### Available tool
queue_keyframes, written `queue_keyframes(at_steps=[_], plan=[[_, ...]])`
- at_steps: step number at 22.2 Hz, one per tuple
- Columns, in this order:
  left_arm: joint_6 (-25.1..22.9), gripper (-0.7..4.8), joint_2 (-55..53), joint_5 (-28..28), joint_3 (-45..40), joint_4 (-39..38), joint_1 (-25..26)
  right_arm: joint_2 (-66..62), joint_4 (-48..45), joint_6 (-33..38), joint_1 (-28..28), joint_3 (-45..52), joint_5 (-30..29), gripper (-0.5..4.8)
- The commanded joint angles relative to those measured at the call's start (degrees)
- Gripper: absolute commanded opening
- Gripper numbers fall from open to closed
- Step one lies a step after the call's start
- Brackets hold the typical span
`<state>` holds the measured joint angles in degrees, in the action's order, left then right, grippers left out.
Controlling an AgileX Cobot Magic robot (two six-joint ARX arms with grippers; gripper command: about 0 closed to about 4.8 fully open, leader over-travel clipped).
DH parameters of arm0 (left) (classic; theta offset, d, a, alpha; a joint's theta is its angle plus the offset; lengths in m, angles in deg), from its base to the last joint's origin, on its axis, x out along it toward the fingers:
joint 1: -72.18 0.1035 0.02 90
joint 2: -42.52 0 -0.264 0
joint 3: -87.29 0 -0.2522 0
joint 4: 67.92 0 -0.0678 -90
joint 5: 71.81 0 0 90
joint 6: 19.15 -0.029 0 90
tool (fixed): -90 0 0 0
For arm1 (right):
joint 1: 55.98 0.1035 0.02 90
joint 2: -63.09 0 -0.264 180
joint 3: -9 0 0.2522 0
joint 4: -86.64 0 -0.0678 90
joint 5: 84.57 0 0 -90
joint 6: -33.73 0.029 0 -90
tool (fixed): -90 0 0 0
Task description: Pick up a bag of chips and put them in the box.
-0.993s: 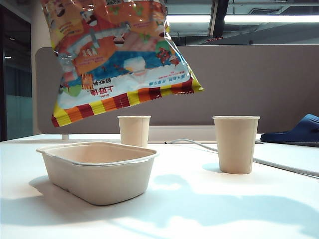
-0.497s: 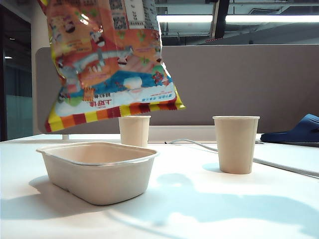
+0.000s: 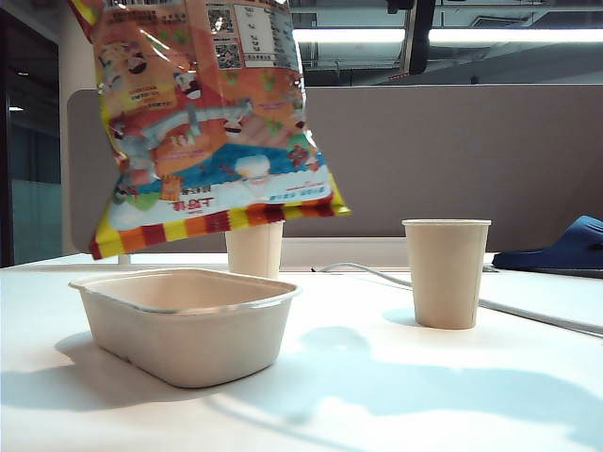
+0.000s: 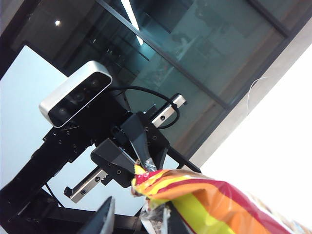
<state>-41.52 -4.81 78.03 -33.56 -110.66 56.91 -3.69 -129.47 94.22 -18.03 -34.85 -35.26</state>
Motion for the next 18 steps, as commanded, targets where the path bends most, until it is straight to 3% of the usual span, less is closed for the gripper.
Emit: queue_keyframes(at_steps=[1,3,6,12,18], plan=[[-0.1,-0.06,-0.7,0.1,0.2,1.0,-0.1,0.2,-1.0,-1.3,-0.6,-0.3,0.1,1.27],[0.0,-0.06,-1.2,-0.7,0.2,1.2,-0.1,0.2,-0.9,-2.1,-1.5,-0.3,-0.2,1.29],[0.3,-0.06,-1.8,-1.1,0.2,1.5,0.0,0.2,-0.9,-2.7,-3.5,-0.3,-0.4,1.77],[3.0,-0.06,-2.4,-3.5,0.2,3.6,0.0,0.2,-0.2,-4.3,-5.6,-0.3,-0.5,1.80],[17.7,-0.06,-3.1,-3.5,0.2,14.2,0.0,0.2,2.0,-7.0,-5.7,-0.3,-0.3,1.80]])
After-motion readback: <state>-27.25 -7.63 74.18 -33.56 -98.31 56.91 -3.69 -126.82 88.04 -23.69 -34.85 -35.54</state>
